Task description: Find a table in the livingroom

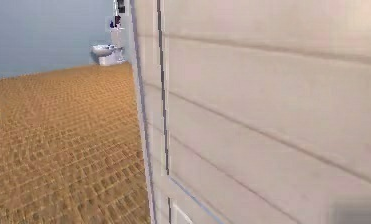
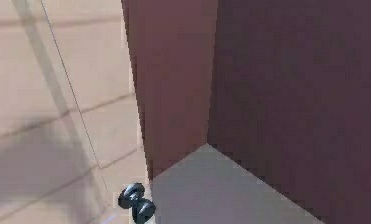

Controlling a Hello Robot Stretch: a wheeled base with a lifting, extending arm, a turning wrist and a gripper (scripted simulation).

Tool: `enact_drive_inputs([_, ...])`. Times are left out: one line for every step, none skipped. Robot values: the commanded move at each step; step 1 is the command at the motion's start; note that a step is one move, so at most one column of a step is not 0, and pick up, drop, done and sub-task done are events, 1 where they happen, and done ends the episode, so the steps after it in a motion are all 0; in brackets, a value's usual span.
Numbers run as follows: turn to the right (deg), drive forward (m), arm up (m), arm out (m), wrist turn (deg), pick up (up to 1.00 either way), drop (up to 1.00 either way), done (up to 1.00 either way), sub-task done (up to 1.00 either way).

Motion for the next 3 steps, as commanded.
enact_drive_inputs([-39.0,0.0,0.0,0.0,0.0,0.0,0.0,0.0,0.0])
enact_drive_inputs([0.0,1.0,0.0,0.0,0.0,0.0,0.0,0.0,0.0])
enact_drive_inputs([-36.0,0.0,0.0,0.0,0.0,0.0,0.0,0.0,0.0])
